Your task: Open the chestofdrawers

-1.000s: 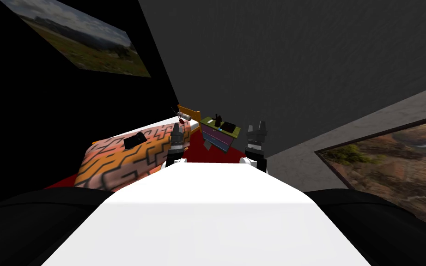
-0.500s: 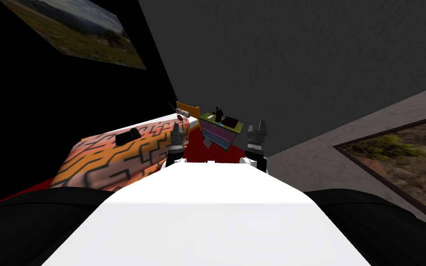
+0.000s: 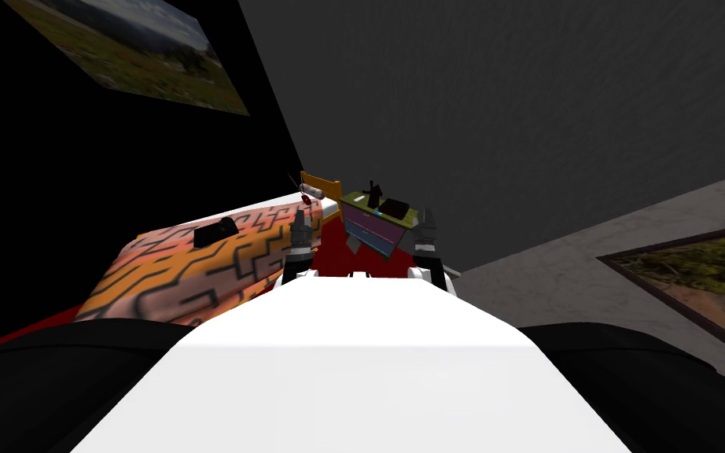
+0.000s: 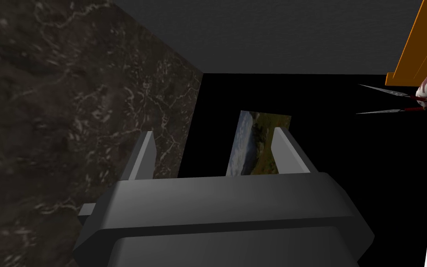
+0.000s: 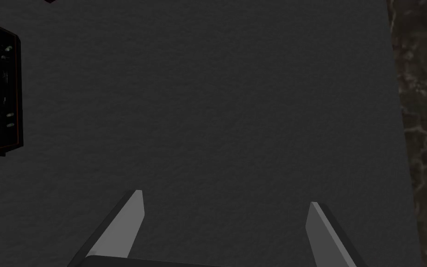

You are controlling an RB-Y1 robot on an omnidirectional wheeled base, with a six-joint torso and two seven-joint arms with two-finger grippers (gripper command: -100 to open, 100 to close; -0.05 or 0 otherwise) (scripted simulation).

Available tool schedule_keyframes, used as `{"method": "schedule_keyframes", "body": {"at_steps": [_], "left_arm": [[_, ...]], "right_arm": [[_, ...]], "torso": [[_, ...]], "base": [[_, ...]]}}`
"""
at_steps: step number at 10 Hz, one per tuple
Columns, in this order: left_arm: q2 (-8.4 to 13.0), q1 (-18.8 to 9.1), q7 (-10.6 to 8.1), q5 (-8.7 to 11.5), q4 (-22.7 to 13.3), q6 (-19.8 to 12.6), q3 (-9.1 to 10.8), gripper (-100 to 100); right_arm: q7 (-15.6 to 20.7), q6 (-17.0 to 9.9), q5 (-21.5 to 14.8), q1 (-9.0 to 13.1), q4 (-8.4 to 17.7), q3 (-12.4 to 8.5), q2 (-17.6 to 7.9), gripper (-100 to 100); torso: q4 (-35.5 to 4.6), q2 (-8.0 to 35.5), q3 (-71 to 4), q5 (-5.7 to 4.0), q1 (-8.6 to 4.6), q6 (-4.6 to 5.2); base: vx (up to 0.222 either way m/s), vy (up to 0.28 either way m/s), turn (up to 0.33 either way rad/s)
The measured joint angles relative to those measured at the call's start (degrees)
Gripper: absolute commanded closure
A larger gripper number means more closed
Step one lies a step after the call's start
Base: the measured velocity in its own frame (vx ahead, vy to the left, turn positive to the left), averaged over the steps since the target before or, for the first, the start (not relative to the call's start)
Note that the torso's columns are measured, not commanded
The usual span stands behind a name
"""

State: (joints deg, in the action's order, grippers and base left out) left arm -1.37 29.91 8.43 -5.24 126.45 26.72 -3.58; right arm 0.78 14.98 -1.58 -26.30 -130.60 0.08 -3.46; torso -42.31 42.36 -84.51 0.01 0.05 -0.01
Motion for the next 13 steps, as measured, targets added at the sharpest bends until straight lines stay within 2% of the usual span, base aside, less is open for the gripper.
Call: {"method": "schedule_keyframes", "body": {"at_steps": [1,2,4,5,7,9,10,11,13], "left_arm": [[0.0,0.0,0.0,0.0,0.0,0.0,0.0,0],[0.0,0.0,0.0,0.0,0.0,0.0,0.0,0],[0.0,0.0,0.0,0.0,0.0,0.0,0.0,0],[0.0,0.0,0.0,0.0,0.0,0.0,0.0,0],[0.0,0.0,0.0,0.0,0.0,0.0,0.0,0],[0.0,0.0,0.0,0.0,0.0,0.0,0.0,0],[0.0,0.0,0.0,0.0,0.0,0.0,0.0,0],[0.0,0.0,0.0,0.0,0.0,0.0,0.0,0],[0.0,0.0,0.0,0.0,0.0,0.0,0.0,0]], "right_arm": [[-0.28,-1.54,-1.92,1.08,1.96,0.1,-0.63,-100],[-0.64,-2.33,-3.16,0.71,2.43,0.07,-1.16,-100],[-1.54,-5.06,-5.94,1.43,3.79,-0.3,-2.37,-100],[-1.97,-6.28,-7.5,2.29,5.5,-0.47,-2.92,-100],[-2.76,-9.3,-10.43,2.47,6.35,-0.47,-3.96,-100],[-3.48,-11.84,-13.56,3.45,8.95,-0.63,-4.59,-100],[-3.72,-13.31,-15.16,3.37,9.31,-0.48,-4.7,-100],[-3.66,-14.19,-16.26,3.98,9.89,-0.38,-4.55,-100],[-4.26,-16.96,-19.39,5.69,12.75,-0.63,-5.25,-100]], "torso": [[0.03,-0.11,-0.07,-0.01,-0.05,0.0],[0.01,-0.02,-0.04,-0.02,-0.07,0.03],[0.01,-0.01,-0.02,-0.01,-0.03,0.02],[0.02,-0.08,-0.05,-0.02,-0.07,0.0],[0.04,-0.16,-0.11,-0.01,-0.03,0.0],[0.03,-0.12,-0.08,0.0,-0.01,0.0],[0.01,-0.04,-0.04,-0.01,-0.07,0.02],[-0.02,0.08,0.03,-0.03,-0.11,0.01],[0.03,-0.11,-0.08,-0.01,-0.03,0.01]], "base": [[0.079,-0.007,0.03],[0.073,0.001,0.045],[0.064,0.0,0.041],[0.068,-0.004,0.036],[0.086,0.008,0.045],[0.084,0.012,0.053],[0.031,-0.008,-0.01],[0.062,-0.008,0.06],[0.08,0.004,0.062]]}}
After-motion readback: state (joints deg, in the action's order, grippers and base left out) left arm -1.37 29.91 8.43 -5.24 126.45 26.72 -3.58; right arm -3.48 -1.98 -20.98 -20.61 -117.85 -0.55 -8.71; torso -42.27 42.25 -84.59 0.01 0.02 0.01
